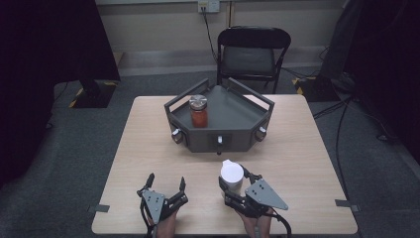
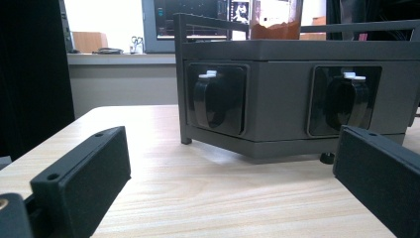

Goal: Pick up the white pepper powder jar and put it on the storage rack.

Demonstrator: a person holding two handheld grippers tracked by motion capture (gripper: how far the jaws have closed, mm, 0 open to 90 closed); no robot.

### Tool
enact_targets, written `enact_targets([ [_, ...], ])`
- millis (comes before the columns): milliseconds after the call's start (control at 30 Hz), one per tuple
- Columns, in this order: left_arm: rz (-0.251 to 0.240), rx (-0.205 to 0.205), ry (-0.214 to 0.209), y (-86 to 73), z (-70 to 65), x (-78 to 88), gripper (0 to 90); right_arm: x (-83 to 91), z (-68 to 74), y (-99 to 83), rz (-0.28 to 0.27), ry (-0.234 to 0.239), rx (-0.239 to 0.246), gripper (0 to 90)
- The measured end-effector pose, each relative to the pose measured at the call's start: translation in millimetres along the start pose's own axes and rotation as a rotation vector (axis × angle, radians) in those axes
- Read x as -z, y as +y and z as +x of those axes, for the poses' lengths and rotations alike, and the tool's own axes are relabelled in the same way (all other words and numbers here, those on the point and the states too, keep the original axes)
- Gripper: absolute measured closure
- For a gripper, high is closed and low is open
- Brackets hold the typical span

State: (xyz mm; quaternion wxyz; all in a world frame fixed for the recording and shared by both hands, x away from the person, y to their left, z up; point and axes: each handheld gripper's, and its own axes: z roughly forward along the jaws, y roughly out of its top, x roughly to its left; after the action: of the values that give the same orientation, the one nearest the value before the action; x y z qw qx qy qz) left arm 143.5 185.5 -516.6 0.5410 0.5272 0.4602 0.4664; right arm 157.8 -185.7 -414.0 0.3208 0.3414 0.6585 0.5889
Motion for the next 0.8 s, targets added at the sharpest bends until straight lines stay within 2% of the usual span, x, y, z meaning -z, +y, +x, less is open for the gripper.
enact_targets([
  [100,0.000,0.000,0.000,0.0,0.0,0.0,0.7,-5.9,-4.4,9.1,0.006,0.001,0.016,30.2],
  [267,0.000,0.000,0.000,0.0,0.0,0.0,0.7,-15.0,-16.8,21.4,0.006,0.014,0.011,30.3],
  [800,0.001,0.000,0.000,0.1,0.0,0.1,0.7,-40.4,-39.3,53.1,0.004,-0.019,0.010,30.2],
])
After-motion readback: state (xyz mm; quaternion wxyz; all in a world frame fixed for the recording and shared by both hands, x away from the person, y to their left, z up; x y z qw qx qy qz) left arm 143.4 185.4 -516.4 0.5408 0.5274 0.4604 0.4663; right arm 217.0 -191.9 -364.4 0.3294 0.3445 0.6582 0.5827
